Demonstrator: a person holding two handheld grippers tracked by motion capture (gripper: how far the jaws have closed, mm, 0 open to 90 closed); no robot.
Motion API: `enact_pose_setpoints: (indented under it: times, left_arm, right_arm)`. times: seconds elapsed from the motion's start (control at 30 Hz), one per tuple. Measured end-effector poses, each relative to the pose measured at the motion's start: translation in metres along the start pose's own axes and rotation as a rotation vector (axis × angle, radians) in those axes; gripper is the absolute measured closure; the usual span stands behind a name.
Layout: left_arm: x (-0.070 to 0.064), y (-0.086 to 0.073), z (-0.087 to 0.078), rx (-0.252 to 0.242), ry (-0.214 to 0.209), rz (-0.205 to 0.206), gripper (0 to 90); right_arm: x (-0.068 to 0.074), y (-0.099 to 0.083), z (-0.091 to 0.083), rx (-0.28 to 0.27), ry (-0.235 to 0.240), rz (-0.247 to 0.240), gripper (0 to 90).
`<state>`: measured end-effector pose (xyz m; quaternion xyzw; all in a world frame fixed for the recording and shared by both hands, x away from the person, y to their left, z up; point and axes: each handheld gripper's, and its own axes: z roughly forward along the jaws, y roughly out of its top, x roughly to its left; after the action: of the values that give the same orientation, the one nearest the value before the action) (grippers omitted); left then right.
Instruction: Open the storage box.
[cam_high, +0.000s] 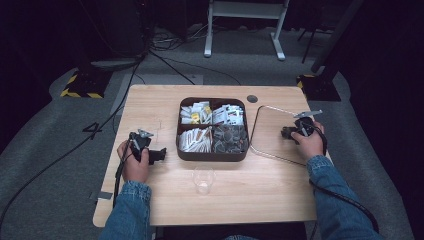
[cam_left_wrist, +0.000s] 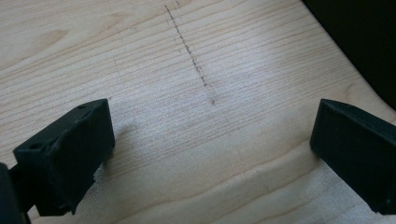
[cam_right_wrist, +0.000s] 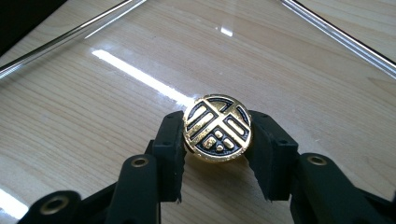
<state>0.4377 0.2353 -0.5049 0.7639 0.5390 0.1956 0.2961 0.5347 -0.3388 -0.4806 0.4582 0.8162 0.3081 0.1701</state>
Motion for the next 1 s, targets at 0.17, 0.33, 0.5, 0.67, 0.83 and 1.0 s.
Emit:
enact_pose_setpoints:
  times: [0.17, 0.33, 0.5, 0.67, 0.83, 1.0]
  left_arm:
    - [0.0, 0.0, 0.0, 0.0, 0.0, 0.0, 0.2]
    - [0.0, 0.0, 0.0, 0.0, -0.001, -0.001, 0.2]
    - [0.0, 0.0, 0.0, 0.0, -0.001, 0.0, 0.2]
    - [0.0, 0.0, 0.0, 0.0, 0.0, 0.0, 0.4]
    - [0.0, 0.0, 0.0, 0.001, -0.001, 0.001, 0.3]
    - [0.0, 0.0, 0.0, 0.0, 0.0, 0.001, 0.4]
  right_arm:
    - [0.0, -0.001, 0.0, -0.005, 0.002, 0.003, 58.1]
    - [-0.001, -0.001, -0.002, -0.047, 0.01, 0.045, 51.7]
    - [-0.001, 0.003, -0.007, -0.074, 0.005, 0.062, 47.1]
    - [0.0, 0.006, -0.011, -0.097, 0.002, 0.07, 45.8]
    - [0.002, 0.014, -0.02, -0.141, 0.012, 0.082, 43.7]
    - [0.005, 0.02, -0.026, -0.169, 0.034, 0.115, 42.8]
